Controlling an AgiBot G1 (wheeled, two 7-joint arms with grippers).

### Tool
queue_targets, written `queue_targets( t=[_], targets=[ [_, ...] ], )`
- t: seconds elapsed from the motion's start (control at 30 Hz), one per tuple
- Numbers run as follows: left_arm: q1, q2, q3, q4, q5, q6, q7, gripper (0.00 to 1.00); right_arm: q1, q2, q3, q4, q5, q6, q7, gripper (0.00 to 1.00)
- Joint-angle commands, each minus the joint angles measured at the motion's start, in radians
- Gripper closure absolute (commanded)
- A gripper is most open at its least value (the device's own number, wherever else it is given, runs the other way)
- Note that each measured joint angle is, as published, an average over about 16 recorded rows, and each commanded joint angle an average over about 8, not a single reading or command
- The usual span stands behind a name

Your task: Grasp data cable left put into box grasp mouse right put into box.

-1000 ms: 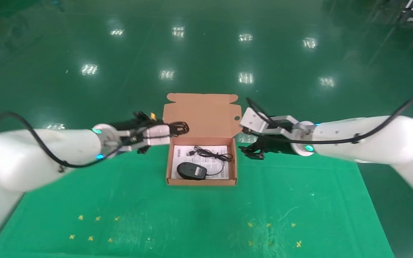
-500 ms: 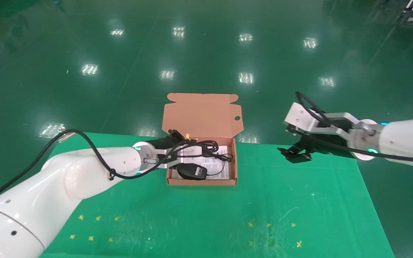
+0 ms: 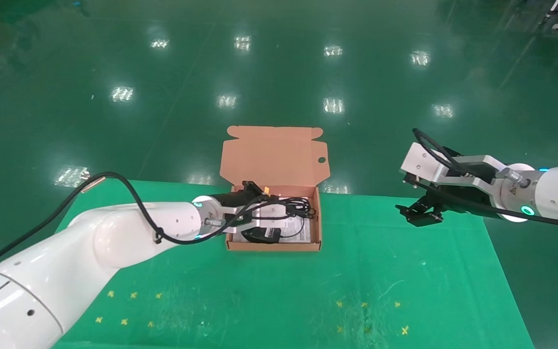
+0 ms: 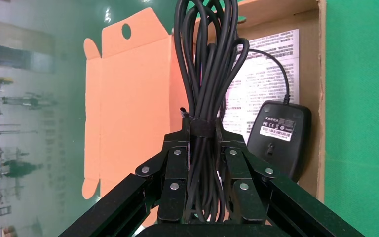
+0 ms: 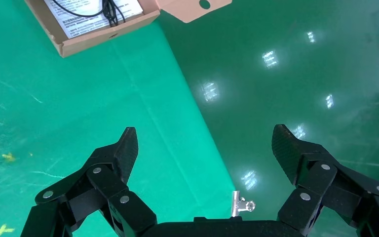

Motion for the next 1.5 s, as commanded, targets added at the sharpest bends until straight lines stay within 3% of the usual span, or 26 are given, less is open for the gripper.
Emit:
queue_targets(
  t=[0.03, 0.53, 0.77, 0.97, 1.17, 1.5],
  targets=[
    [-0.003, 0.001, 0.009, 0.002, -0.013, -0.001, 0.002, 0.00, 0.001, 0.001, -0.001, 0.003, -0.005, -0.003, 0.002, 0.00],
    [-0.001, -0.019, -0.007, -0.021, -0.001, 0.004, -0.011, 0.00, 0.002, -0.008, 0.001, -0.017, 0.006, 0.004, -0.008, 0.00],
    [-0.079, -0.025, -0.031, 0.000, -0.024, -0.036, -0.088, 0.00, 0.061, -0.011, 0.020, -0.016, -0.013, 0.006, -0.042, 0.00],
    [-0.179, -0.014, -0.049, 0.070, -0.020, -0.096, -0.183, 0.00, 0.148, -0.028, 0.021, -0.004, -0.024, -0.060, -0.118, 0.00],
    [-0.207, -0.011, -0.045, 0.094, -0.018, -0.100, -0.216, 0.00, 0.183, -0.042, 0.014, 0.000, -0.016, -0.127, -0.173, 0.00],
    [-0.130, -0.108, -0.136, 0.002, -0.169, 0.045, -0.218, 0.00, 0.066, -0.024, 0.153, -0.009, 0.161, -0.216, -0.259, 0.00]
  ],
)
